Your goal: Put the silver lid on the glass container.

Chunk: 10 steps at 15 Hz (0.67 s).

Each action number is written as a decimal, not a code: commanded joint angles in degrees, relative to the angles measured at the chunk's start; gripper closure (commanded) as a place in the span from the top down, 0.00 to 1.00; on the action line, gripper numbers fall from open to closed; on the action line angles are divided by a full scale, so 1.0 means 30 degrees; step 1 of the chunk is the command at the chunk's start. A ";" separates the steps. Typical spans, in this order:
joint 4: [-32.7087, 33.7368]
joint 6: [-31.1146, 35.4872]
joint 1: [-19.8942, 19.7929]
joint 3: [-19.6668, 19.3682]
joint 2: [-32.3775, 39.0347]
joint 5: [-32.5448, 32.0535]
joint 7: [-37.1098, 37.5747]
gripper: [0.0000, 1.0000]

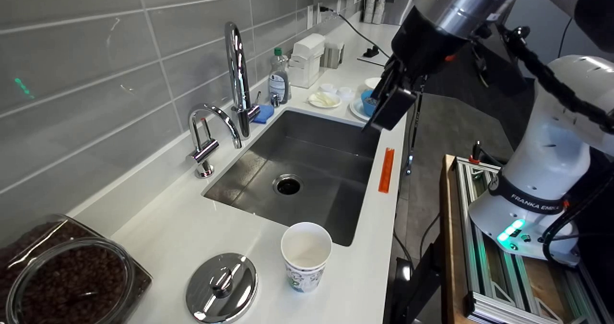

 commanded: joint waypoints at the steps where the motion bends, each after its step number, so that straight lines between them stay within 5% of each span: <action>1: 0.1904 0.2633 0.0385 0.1468 0.3769 -0.0912 -0.0205 1.00; 5: 0.4222 0.4765 -0.0244 0.2605 0.7448 -0.3021 -0.0520 1.00; 10: 0.7099 0.4519 -0.0040 0.2542 1.2003 -0.5546 -0.1101 1.00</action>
